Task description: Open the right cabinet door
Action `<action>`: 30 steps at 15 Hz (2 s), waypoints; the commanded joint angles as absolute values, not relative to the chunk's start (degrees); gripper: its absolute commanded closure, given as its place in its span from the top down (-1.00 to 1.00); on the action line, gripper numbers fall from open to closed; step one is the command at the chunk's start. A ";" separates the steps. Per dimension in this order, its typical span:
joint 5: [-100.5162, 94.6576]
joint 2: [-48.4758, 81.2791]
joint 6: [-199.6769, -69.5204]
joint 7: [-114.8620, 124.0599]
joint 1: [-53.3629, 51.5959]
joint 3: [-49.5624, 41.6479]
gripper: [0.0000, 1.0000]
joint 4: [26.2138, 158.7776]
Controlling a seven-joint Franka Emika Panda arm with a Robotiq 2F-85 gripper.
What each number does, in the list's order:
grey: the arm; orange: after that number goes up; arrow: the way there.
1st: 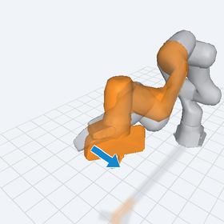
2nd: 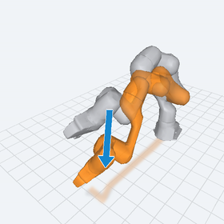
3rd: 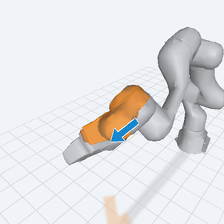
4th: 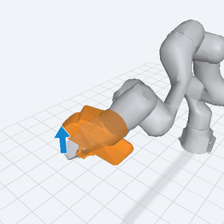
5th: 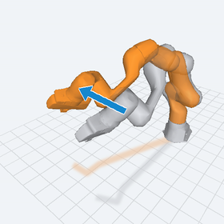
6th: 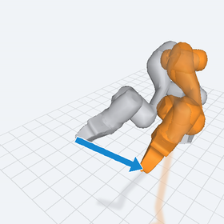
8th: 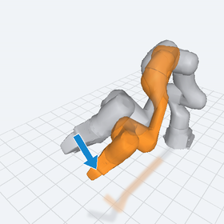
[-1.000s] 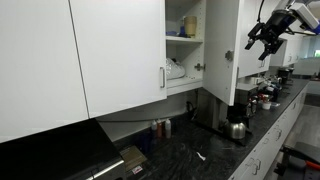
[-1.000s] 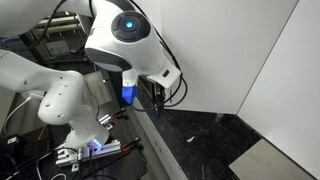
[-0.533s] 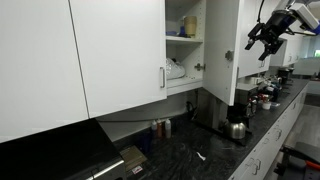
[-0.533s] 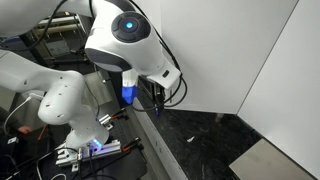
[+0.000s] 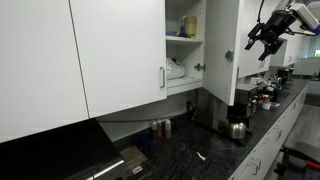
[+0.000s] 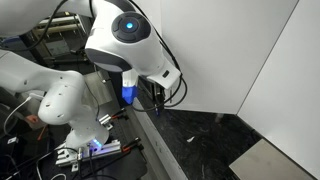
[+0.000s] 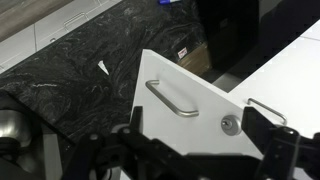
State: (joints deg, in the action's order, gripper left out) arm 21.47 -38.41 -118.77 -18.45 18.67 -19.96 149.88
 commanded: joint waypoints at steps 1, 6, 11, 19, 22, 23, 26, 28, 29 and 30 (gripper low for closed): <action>19.98 -39.75 -119.05 -17.13 17.94 -21.26 1.00 150.81; 16.96 -43.02 -118.01 -16.56 20.13 -22.24 1.00 152.58; 10.52 -48.69 -114.05 -15.02 22.51 -22.59 1.00 154.80; 3.37 -57.48 -104.30 -14.94 22.11 -22.10 1.00 156.63; 2.31 -59.49 -101.44 -14.92 21.04 -21.65 1.00 156.77; 2.11 -59.87 -100.78 -14.87 20.63 -21.51 1.00 156.86; 1.69 -61.19 -99.63 -14.80 19.19 -20.36 1.00 157.48; 1.43 -62.00 -99.73 -14.81 17.91 -19.14 1.00 158.11; 1.29 -62.22 -99.82 -14.66 17.27 -18.46 1.00 158.32; 1.16 -62.40 -99.90 -14.53 16.52 -17.69 1.00 158.52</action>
State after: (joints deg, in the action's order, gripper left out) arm 2.66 -60.85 -100.49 -15.28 18.22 -19.67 157.30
